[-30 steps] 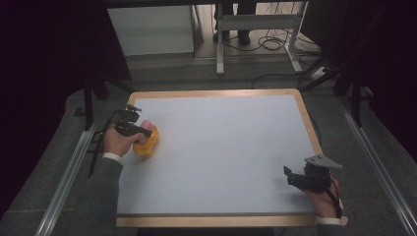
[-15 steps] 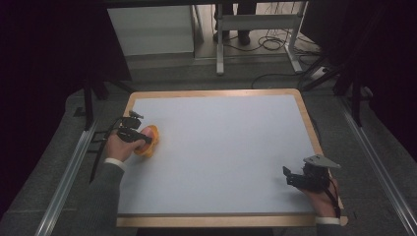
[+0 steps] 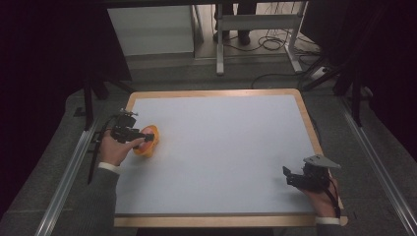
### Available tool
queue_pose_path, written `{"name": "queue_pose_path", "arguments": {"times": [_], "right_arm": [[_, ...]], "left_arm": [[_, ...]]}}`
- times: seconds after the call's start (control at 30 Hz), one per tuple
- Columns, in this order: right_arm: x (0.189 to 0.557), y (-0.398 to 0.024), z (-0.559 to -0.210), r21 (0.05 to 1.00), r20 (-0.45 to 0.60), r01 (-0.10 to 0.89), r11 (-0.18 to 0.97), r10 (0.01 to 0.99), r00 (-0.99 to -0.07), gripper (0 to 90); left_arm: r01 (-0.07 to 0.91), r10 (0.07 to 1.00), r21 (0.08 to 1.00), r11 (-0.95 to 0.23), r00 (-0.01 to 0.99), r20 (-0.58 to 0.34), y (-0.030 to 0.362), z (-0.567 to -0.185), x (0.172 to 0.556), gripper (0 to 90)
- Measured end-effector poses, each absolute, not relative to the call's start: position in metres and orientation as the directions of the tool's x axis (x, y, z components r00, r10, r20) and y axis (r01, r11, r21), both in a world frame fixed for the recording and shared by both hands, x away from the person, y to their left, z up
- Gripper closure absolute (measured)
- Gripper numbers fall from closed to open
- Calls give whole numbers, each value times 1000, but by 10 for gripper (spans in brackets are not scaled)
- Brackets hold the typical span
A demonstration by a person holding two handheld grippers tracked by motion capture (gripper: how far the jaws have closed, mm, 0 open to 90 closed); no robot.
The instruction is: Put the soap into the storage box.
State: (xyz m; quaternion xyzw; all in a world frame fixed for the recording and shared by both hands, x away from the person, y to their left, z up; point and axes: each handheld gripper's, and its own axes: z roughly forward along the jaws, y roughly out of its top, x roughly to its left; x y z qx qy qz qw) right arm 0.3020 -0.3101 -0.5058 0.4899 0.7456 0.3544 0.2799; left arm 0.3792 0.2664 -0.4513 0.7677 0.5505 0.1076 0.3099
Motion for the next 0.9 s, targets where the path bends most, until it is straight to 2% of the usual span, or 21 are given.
{"name": "queue_pose_path", "arguments": {"times": [0.27,0.9], "right_arm": [[302,-310,-505,804,-71,529,271,928,-367,107],[301,-308,-505,805,-73,525,275,926,-371,107]], "left_arm": [[723,869,640,-259,464,-172,252,-454,350,255],[684,827,657,-317,539,-163,227,-500,299,244]]}}
